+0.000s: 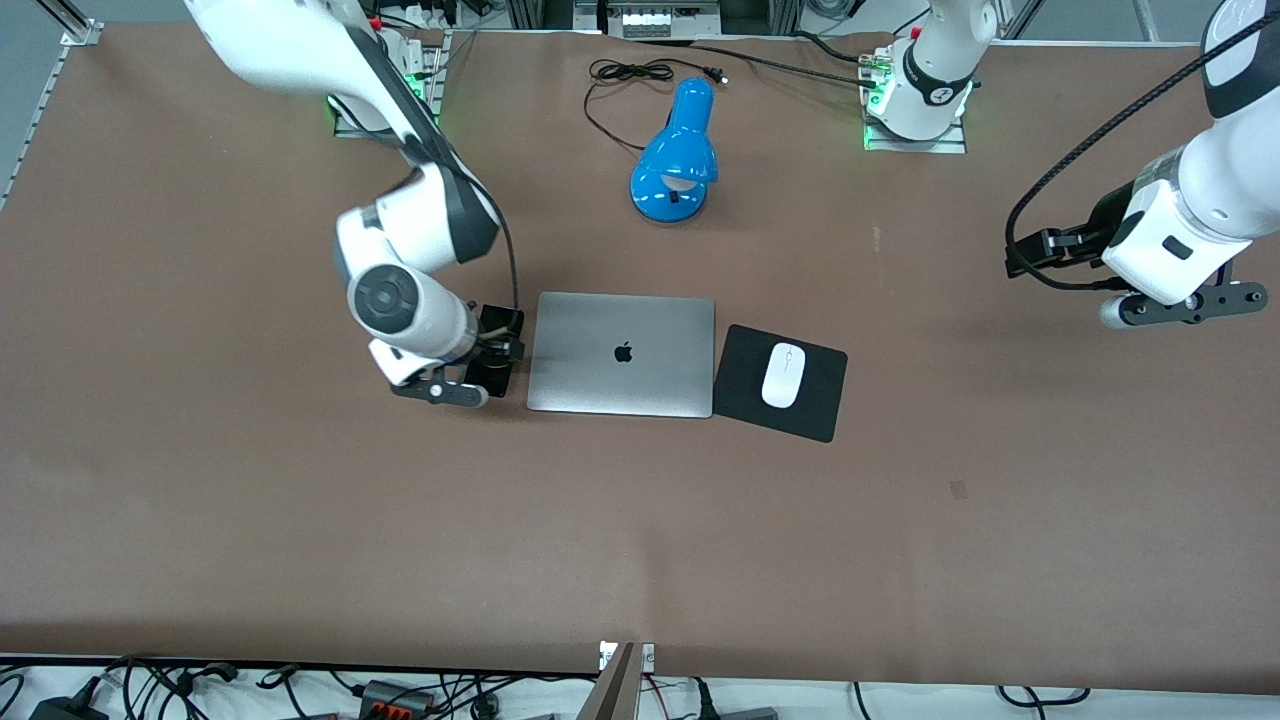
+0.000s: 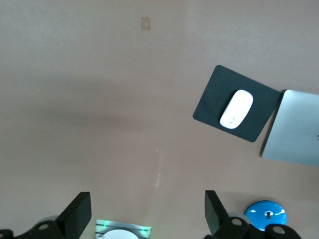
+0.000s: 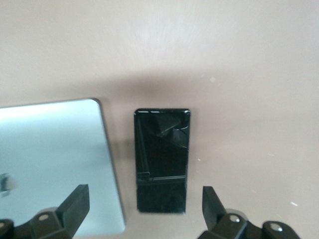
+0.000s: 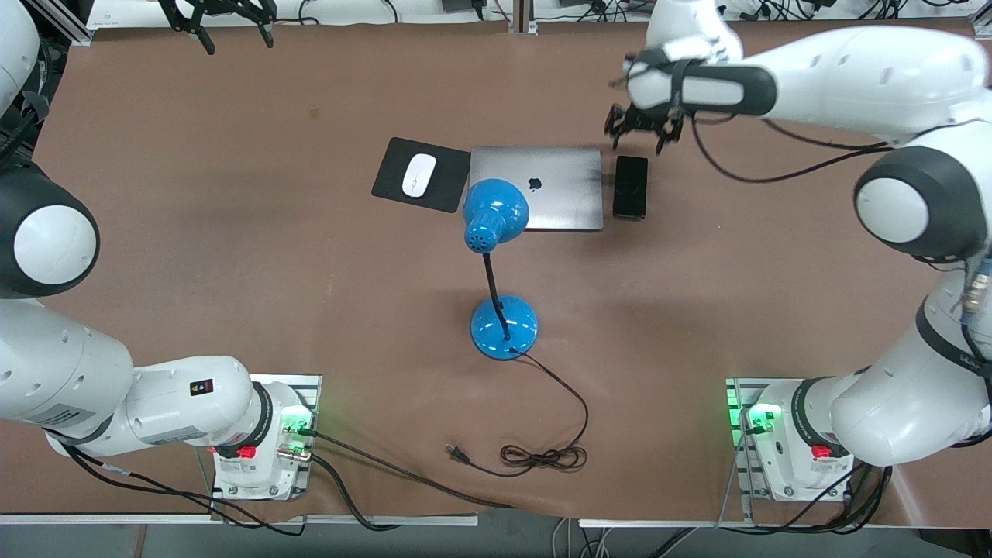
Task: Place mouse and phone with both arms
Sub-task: 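Release the phone beside the laptop and withdraw the right gripper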
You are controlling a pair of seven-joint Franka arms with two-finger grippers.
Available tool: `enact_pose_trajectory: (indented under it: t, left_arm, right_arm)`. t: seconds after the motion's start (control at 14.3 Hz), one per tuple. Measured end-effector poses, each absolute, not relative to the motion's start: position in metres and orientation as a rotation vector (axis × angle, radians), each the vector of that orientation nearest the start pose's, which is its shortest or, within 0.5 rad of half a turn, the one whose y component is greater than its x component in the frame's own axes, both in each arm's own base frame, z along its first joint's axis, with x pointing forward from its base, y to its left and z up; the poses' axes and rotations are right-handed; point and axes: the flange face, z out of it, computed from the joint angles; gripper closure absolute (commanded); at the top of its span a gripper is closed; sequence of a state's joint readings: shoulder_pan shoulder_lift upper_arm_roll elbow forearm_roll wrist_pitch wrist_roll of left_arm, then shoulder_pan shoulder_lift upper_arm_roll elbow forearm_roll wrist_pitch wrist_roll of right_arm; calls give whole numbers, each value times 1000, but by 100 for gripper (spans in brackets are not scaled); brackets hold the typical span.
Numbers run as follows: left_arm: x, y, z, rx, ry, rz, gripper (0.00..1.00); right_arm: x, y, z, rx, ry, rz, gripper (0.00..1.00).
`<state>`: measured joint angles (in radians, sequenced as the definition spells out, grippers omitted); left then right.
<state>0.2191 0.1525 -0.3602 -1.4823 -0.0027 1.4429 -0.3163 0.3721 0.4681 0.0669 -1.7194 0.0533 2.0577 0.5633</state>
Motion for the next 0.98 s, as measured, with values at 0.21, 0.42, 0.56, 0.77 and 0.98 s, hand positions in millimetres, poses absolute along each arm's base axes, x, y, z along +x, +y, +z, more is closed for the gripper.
enact_pose_trajectory:
  t: [0.21,0.42,0.56,0.77,0.98]
  left_arm:
    - [578,-68,575,-3119,-361,289,0]
    - [579,-68,576,-3133,-297,275,0]
    - [579,-68,576,-3135,-281,274,0]
    - [578,-69,577,-3136,-274,276,0]
    - [576,-77,579,-3136,-257,278,0]
  right_arm:
    - [617,251,405,-3133,210,184,0]
    - [639,212,479,-3186,130,107,0]
    - [647,188,512,-3190,123,73,0]
    - [660,135,550,-3180,107,-1,0]
    - [664,59,579,-3179,109,-62,0]
